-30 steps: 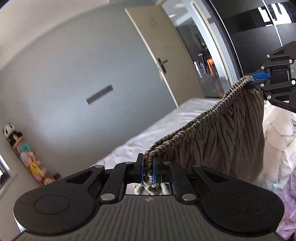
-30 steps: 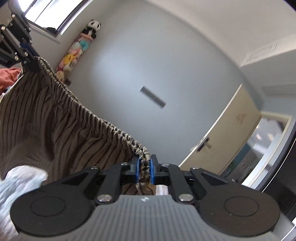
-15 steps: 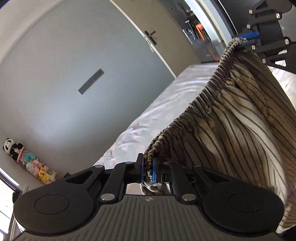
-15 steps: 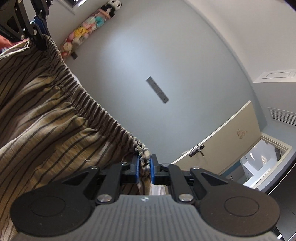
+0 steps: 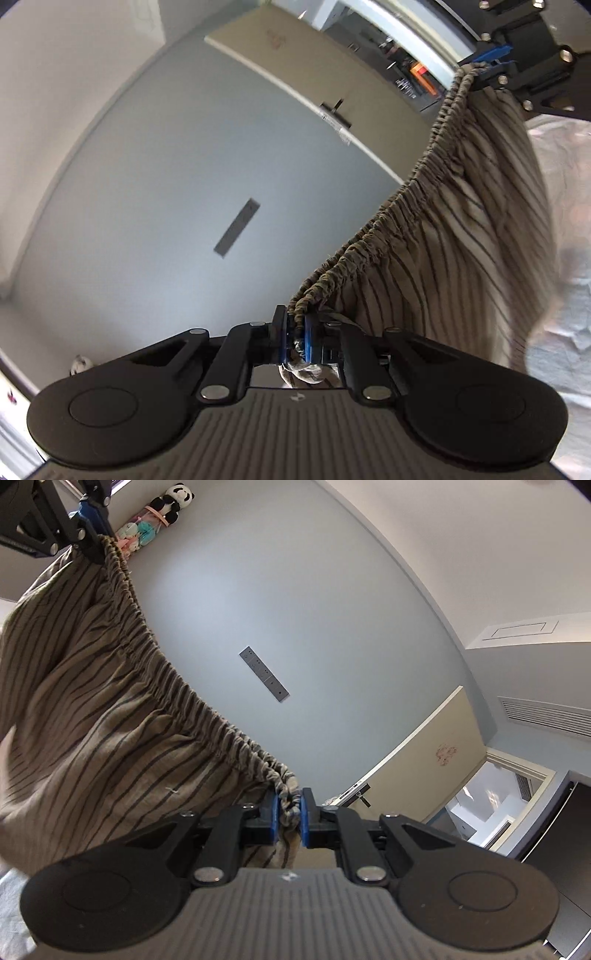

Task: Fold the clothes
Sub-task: 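Lift the striped garment high by its waistband with both tools, then lower the garment onto the bed and open both tools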

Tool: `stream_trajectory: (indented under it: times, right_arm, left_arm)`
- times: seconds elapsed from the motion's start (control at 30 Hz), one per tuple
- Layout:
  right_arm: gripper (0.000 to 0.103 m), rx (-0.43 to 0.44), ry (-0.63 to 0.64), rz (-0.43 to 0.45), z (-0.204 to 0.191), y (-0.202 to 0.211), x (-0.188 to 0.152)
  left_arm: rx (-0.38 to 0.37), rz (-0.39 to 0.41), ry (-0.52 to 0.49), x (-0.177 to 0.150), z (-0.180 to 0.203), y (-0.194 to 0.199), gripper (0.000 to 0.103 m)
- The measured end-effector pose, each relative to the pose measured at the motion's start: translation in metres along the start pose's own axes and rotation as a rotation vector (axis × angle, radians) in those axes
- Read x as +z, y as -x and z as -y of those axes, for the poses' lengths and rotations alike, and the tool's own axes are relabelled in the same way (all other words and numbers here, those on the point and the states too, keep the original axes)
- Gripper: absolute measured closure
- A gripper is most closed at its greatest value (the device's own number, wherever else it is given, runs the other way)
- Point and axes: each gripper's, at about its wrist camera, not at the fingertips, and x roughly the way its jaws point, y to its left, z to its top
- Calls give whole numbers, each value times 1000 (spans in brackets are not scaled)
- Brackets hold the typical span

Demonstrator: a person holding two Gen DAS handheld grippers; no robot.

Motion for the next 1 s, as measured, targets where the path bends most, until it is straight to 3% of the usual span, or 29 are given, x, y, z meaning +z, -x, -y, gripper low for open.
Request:
stream_trajectory:
  times: [0.2, 0.57, 0.7, 0.8, 0.9, 1.0]
  right_arm:
    - [90, 118, 19, -54, -49, 19, -63]
    - [90, 457, -3, -284, -187, 97, -224]
    - [91, 562, 41, -353, -236, 113, -228]
    - [92, 641, 67, -403, -251, 110, -226]
    - [92, 705, 75, -457, -262, 114, -235]
    - [92, 713, 8, -558, -272, 93, -245]
  left_arm:
    - [-113, 7, -90, -57, 76, 10, 96]
    - [-485, -165, -172, -195, 258, 54, 96]
    - [-565, -216, -195, -220, 297, 66, 96]
    - [-610, -249, -203, -228, 313, 70, 96]
    - [-660, -317, -145, -227, 319, 53, 97]
    - [-678, -394, -46, -230, 315, 39, 96]
